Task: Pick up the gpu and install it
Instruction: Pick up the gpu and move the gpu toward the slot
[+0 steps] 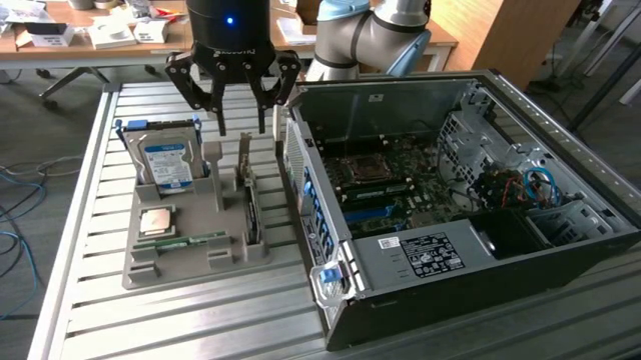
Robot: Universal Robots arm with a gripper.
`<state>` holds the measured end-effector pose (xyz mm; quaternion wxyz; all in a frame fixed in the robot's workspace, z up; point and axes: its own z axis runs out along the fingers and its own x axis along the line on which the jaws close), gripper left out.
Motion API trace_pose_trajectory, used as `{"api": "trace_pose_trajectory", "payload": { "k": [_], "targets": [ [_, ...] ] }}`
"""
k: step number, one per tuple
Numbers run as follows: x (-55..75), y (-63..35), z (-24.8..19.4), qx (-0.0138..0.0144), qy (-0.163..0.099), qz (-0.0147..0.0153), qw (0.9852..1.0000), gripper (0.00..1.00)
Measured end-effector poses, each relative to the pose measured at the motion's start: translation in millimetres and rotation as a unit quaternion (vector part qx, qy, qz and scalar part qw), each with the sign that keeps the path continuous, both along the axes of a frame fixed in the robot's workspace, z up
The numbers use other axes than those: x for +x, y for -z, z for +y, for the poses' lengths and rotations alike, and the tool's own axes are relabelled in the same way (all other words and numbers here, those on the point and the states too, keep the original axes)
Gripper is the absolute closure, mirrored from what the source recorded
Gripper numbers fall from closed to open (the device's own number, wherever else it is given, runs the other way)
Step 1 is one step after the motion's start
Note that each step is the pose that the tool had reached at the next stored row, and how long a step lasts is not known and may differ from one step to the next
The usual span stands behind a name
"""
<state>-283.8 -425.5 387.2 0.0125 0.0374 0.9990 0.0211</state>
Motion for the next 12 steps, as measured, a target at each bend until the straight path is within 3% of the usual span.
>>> {"api": "trace_pose_trajectory", "payload": {
  "k": [5,12],
  "targets": [
    [0.0,1.3,0.0,0.0000,0.000,0.0000,1.0000,0.47],
    [0.0,11.0,0.0,0.0000,0.000,0.0000,1.0000,0.47]
  ]
}}
